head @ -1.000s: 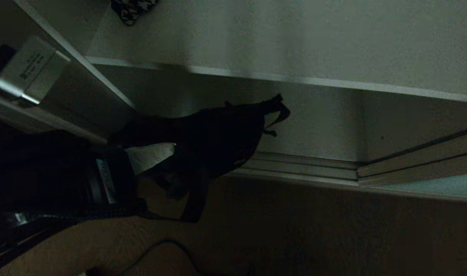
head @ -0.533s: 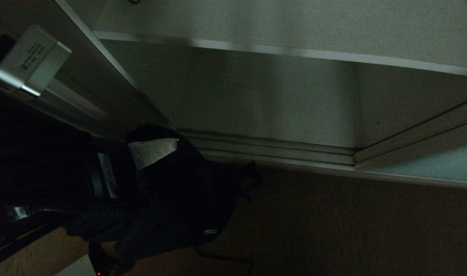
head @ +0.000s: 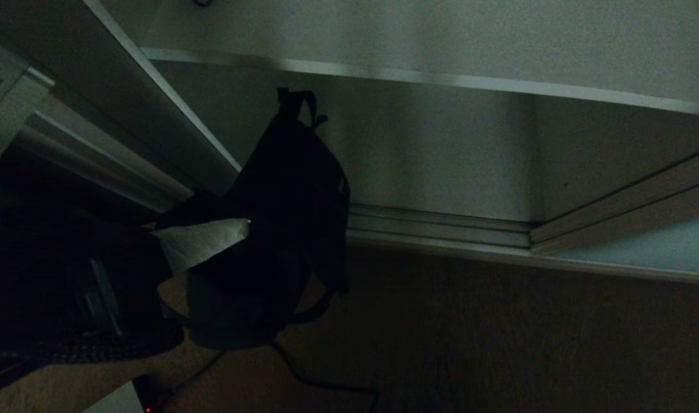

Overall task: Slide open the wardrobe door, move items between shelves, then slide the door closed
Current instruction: Place the bag on the higher shelf

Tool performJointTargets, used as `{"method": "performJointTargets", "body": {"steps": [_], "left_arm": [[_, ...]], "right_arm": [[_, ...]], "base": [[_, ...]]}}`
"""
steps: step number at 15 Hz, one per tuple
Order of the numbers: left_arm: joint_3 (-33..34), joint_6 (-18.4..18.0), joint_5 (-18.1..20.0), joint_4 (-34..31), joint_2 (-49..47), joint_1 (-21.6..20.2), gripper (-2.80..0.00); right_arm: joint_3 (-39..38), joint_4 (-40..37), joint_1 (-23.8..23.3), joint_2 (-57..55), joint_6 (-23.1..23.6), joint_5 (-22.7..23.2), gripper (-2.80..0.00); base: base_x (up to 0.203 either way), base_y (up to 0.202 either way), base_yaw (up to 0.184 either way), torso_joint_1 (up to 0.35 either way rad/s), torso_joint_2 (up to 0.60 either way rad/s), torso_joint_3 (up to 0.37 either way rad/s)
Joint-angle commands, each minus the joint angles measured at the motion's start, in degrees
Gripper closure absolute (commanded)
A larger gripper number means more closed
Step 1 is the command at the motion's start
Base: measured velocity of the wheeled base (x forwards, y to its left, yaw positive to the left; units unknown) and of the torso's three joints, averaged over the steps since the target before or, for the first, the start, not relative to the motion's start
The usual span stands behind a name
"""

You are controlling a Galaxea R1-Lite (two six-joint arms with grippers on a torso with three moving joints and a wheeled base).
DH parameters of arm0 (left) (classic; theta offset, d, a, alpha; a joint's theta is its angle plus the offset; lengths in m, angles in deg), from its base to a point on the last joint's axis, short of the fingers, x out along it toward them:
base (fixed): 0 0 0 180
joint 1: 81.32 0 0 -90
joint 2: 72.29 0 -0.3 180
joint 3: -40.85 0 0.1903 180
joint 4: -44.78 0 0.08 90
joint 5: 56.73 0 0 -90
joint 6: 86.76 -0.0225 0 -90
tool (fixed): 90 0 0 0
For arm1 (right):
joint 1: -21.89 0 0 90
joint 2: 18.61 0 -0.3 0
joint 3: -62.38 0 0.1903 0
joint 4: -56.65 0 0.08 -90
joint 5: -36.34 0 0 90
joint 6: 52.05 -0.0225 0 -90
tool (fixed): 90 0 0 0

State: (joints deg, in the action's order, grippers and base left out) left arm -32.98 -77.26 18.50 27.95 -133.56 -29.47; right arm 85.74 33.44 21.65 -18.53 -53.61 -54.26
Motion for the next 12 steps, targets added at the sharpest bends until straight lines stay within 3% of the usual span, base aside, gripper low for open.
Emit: {"method": "performJointTargets", "body": {"steps": [1,2,12], "left_arm": [[0.98,-0.26,1.2,0.09,2.12,0.01,0.0],[1.19,-0.82,3.07,0.13,2.95,0.01,0.0],[2.76,-2.35,3.09,0.03,4.41,0.01,0.0]], "right_arm": [[0.0,0.02,-0.02,0.01,-0.02,-0.02,0.0],[0.0,0.02,-0.02,0.01,-0.02,-0.02,0.0],[0.0,0.02,-0.02,-0.01,-0.02,-0.02,0.0]], "base": [[0.0,0.0,0.0,0.0,0.0,0.0],[0.0,0.0,0.0,0.0,0.0,0.0],[0.0,0.0,0.0,0.0,0.0,0.018]]}}
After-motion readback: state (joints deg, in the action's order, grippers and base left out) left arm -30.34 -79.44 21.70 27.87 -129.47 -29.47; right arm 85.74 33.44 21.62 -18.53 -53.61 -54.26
